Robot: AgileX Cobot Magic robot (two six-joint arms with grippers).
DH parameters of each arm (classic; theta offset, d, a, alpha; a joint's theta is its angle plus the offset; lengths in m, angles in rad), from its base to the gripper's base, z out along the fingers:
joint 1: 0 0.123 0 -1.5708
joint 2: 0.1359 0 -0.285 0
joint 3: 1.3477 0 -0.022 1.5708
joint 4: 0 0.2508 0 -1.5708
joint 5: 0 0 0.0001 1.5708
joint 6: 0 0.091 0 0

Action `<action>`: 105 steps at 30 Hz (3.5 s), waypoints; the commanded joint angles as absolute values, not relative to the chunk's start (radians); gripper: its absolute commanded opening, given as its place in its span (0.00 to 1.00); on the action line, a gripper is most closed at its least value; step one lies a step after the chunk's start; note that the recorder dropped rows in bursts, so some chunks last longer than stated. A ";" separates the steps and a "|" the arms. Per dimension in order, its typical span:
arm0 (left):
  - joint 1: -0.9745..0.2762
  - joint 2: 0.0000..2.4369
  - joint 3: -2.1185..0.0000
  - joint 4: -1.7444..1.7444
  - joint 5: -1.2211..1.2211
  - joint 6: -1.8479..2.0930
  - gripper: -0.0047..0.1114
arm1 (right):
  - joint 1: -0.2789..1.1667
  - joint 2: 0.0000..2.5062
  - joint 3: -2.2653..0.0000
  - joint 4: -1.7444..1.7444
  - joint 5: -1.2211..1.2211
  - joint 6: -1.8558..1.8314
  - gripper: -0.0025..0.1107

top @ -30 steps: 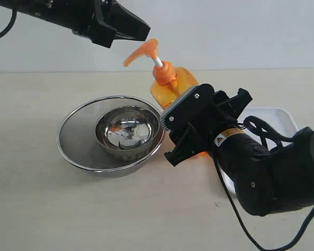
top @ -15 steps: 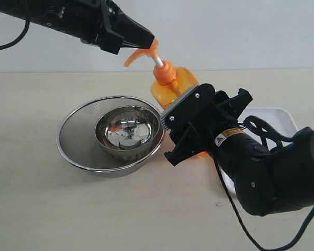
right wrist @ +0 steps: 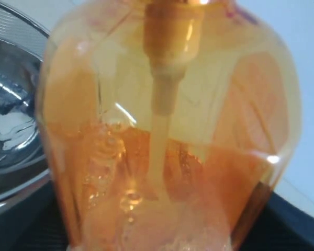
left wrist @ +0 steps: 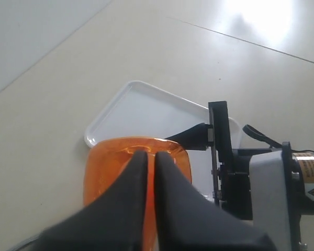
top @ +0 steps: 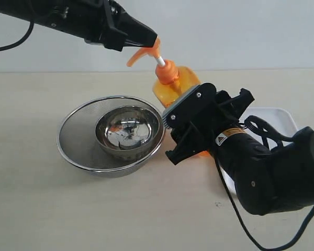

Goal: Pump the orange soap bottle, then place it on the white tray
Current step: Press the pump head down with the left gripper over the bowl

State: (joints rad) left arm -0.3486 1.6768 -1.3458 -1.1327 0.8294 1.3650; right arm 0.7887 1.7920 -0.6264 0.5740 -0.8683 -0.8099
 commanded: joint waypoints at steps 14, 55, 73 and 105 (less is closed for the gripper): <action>-0.349 1.733 -1.337 -1.084 0.868 1.381 0.08 | 0.788 1.789 -0.631 0.533 -0.900 -0.801 0.06; -0.349 1.733 -1.337 -1.082 0.888 1.373 0.08 | 0.788 1.789 -0.631 0.507 -0.892 -0.783 0.06; -0.349 1.741 -1.337 -1.081 0.888 1.362 0.08 | 0.788 1.789 -0.631 0.492 -0.892 -0.783 0.06; -0.292 1.580 -1.339 -1.009 0.866 1.318 0.08 | 0.788 1.789 -0.631 0.491 -0.890 -0.759 0.06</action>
